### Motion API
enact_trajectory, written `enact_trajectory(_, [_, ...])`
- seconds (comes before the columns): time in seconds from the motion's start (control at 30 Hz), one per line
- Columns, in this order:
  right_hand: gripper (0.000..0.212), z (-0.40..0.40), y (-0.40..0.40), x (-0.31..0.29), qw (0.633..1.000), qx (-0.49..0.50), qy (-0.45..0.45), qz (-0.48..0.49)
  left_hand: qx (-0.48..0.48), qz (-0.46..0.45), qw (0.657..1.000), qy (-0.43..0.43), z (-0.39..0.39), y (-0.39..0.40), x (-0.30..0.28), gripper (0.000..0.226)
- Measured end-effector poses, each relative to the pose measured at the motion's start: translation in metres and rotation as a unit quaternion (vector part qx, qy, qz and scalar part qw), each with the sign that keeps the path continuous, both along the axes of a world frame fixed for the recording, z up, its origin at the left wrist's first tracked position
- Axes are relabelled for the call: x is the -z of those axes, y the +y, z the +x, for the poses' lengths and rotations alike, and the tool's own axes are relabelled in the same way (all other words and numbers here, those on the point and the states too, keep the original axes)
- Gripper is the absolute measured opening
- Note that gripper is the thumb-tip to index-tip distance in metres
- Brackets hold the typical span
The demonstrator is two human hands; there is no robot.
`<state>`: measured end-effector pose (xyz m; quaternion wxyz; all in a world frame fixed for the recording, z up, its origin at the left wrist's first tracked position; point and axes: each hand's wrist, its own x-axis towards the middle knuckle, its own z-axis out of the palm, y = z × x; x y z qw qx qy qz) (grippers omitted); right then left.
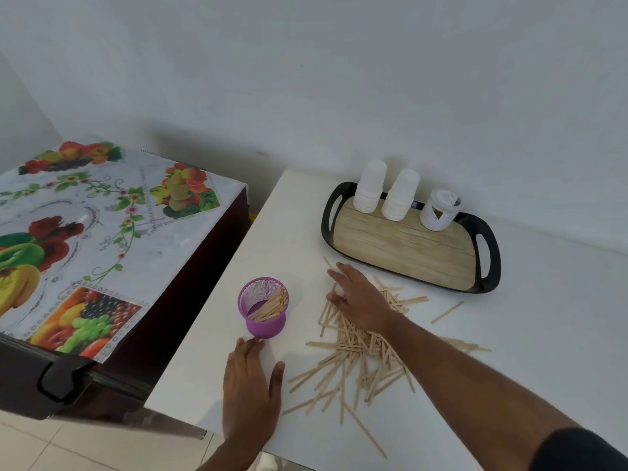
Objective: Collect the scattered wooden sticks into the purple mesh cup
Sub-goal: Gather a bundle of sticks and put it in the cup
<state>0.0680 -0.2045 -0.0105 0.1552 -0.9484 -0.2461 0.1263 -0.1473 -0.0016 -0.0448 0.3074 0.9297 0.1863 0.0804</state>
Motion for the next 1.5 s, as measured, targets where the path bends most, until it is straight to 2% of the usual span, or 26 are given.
enact_trajectory(0.1, [0.061, -0.004, 0.002, 0.009, 0.999, -0.018, 0.002, -0.037, 0.043, 0.022, 0.998, 0.034, -0.007, -0.003, 0.007, 0.067])
enact_trajectory(0.2, [0.056, -0.017, -0.013, 0.015, 0.999, -0.032, -0.015, -0.02, 0.13, 0.061, 0.989, 0.032, -0.017, -0.007, 0.015, 0.072])
enact_trajectory(0.33, [0.054, -0.03, -0.049, 0.009, 0.998, -0.063, -0.002, 0.006, 0.25, 0.126, 0.96, 0.026, -0.015, -0.014, 0.018, 0.077])
enact_trajectory(0.47, [0.047, -0.026, -0.085, -0.005, 0.996, 0.039, -0.069, 0.044, 0.275, 0.128, 0.952, 0.034, -0.001, -0.026, 0.012, 0.077])
enact_trajectory(0.53, [0.05, -0.026, -0.099, -0.006, 0.996, 0.07, -0.054, 0.021, 0.28, 0.118, 0.952, 0.034, 0.007, -0.033, 0.009, 0.076])
enact_trajectory(0.6, [0.058, -0.03, -0.107, -0.001, 0.998, 0.057, -0.015, -0.018, 0.278, 0.116, 0.953, 0.036, 0.016, -0.039, 0.006, 0.076])
enact_trajectory(0.77, [0.064, -0.054, -0.115, 0.009, 0.998, 0.039, -0.034, -0.029, 0.273, 0.09, 0.957, 0.031, 0.038, -0.052, 0.007, 0.077])
enact_trajectory(0.9, [0.077, -0.053, -0.127, -0.009, 0.998, 0.035, -0.054, 0.023, 0.272, 0.09, 0.958, 0.012, 0.055, -0.05, 0.007, 0.084])
enact_trajectory(0.97, [0.097, -0.045, -0.13, -0.023, 0.999, -0.01, -0.032, 0.027, 0.274, 0.109, 0.955, 0.012, 0.06, -0.048, 0.009, 0.086])
enact_trajectory(1.07, [0.128, -0.035, -0.118, -0.035, 0.994, -0.101, 0.035, -0.038, 0.289, 0.142, 0.947, 0.012, 0.06, -0.05, 0.014, 0.086])
enact_trajectory(1.23, [0.15, -0.029, -0.094, -0.025, 0.961, -0.202, 0.06, -0.18, 0.286, 0.13, 0.949, 0.01, 0.059, -0.049, 0.017, 0.085])
enact_trajectory(1.33, [0.144, -0.027, -0.089, -0.026, 0.963, -0.2, 0.042, -0.176, 0.281, 0.118, 0.952, 0.011, 0.059, -0.049, 0.016, 0.084])
enact_trajectory(1.5, [0.108, -0.025, -0.088, -0.03, 0.969, -0.19, -0.002, -0.16, 0.29, 0.128, 0.948, 0.02, 0.061, -0.049, 0.016, 0.086])
